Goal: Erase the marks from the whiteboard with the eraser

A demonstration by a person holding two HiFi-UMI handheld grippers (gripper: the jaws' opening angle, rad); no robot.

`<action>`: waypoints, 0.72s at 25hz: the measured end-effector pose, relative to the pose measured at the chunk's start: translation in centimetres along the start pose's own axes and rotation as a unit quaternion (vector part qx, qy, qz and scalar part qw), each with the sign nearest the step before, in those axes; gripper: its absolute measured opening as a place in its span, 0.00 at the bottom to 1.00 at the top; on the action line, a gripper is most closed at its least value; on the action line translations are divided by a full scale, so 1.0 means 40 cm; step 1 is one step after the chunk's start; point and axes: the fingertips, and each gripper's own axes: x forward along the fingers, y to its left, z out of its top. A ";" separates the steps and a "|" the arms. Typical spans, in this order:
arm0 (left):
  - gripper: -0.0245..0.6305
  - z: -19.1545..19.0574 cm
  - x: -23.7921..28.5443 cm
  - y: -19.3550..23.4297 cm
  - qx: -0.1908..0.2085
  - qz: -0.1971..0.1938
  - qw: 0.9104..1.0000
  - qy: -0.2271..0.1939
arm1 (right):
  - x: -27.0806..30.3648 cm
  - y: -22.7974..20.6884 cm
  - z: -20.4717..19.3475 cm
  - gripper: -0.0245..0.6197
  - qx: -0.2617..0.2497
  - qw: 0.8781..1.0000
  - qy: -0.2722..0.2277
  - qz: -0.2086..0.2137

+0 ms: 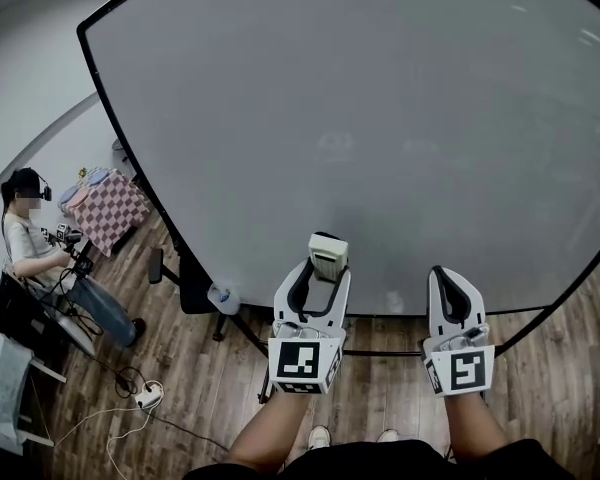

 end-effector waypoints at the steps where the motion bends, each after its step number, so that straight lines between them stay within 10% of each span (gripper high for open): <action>1: 0.40 -0.009 -0.012 0.003 0.004 0.002 1.000 0.005 | -0.001 -0.006 -0.001 0.07 -0.003 1.000 0.003 0.000; 18: 0.40 -0.116 -0.151 0.065 -0.006 0.023 0.998 0.057 | -0.030 0.048 -0.061 0.07 -0.015 0.997 0.063 0.035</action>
